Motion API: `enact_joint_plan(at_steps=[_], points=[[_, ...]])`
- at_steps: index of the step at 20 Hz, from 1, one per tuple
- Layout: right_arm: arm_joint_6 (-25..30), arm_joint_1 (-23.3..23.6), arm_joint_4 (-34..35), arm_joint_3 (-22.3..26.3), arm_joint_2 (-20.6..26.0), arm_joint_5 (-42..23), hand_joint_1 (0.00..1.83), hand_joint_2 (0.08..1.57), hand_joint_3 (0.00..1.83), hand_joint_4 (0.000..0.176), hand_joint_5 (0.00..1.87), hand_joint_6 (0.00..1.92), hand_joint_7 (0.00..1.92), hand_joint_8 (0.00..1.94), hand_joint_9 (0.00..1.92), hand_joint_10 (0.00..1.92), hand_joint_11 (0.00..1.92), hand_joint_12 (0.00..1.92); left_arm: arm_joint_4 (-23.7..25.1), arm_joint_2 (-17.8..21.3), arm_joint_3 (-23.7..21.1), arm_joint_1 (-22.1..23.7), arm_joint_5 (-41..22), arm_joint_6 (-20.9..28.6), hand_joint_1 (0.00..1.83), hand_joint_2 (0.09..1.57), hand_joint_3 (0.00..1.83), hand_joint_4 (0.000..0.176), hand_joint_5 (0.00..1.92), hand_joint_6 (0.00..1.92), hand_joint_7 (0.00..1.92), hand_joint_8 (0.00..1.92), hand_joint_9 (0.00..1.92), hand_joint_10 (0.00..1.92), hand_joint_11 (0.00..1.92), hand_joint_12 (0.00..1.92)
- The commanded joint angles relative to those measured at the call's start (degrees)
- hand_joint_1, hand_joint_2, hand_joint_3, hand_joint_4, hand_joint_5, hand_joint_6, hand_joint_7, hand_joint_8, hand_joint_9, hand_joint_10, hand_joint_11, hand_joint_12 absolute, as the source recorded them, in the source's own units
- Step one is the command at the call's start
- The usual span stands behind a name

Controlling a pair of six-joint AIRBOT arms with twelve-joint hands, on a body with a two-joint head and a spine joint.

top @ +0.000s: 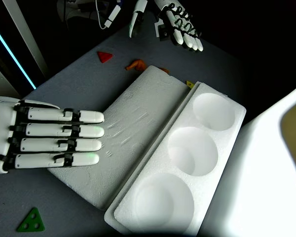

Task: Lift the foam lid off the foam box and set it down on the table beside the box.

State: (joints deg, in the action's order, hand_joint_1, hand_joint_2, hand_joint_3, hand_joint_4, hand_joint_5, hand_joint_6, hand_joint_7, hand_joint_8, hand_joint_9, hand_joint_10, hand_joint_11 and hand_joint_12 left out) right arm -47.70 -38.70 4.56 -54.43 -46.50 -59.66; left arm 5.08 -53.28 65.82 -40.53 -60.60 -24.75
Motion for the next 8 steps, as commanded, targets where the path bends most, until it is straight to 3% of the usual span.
enact_joint_plan(at_steps=[1, 2, 3, 4, 6, 8], points=[[0.0, 0.9, 0.7, -0.5, 0.4, -6.2, 0.15, 1.30, 0.01, 0.000, 0.00, 0.00, 0.00, 0.00, 0.00, 0.00, 0.00, 0.00, -0.1, -0.4, 0.2, 1.0, -5.1, 0.4, 0.37, 1.13, 0.01, 0.081, 0.04, 0.01, 0.00, 0.00, 0.00, 0.00, 0.00, 0.00], [0.0, 1.1, 0.6, -0.6, 0.2, -6.1, 0.21, 1.28, 0.00, 0.000, 0.00, 0.00, 0.00, 0.00, 0.00, 0.00, 0.00, 0.79, 0.2, -0.7, 0.5, 1.6, -4.8, 0.4, 0.37, 1.13, 0.00, 0.081, 0.04, 0.01, 0.00, 0.00, 0.00, 0.00, 0.00, 0.00], [0.0, 1.4, 0.4, -0.8, -0.2, -6.1, 0.27, 1.28, 0.00, 0.000, 0.00, 0.00, 0.00, 0.00, 0.00, 0.00, 0.00, 1.34, 0.7, -1.2, 0.9, 2.4, -4.4, 0.6, 0.36, 1.12, 0.00, 0.085, 0.03, 0.01, 0.00, 0.00, 0.00, 0.00, 0.00, 0.00], [0.0, 1.6, 0.4, -1.0, -0.5, -5.9, 0.31, 1.28, 0.00, 0.000, 0.00, 0.00, 0.00, 0.00, 0.00, 0.00, 0.00, 1.55, 1.2, -1.7, 1.2, 3.1, -4.1, 0.8, 0.36, 1.11, 0.00, 0.083, 0.03, 0.01, 0.00, 0.00, 0.00, 0.00, 0.00, 0.00], [0.0, 1.8, 0.4, -1.2, -0.8, -5.9, 0.38, 1.29, 0.00, 0.000, 0.00, 0.00, 0.00, 0.00, 0.00, 0.00, 0.00, 1.60, 1.8, -2.3, 1.6, 3.9, -3.7, 1.1, 0.38, 1.11, 0.00, 0.098, 0.02, 0.00, 0.00, 0.00, 0.00, 0.00, 0.00, 0.00], [0.0, 1.8, 0.3, -1.3, -1.1, -5.9, 0.40, 1.28, 0.00, 0.000, 0.00, 0.00, 0.00, 0.00, 0.00, 0.00, 0.00, 1.43, 2.1, -2.6, 1.9, 4.3, -3.6, 1.2, 0.38, 1.11, 0.00, 0.098, 0.02, 0.00, 0.00, 0.00, 0.00, 0.00, 0.00, 0.00]])
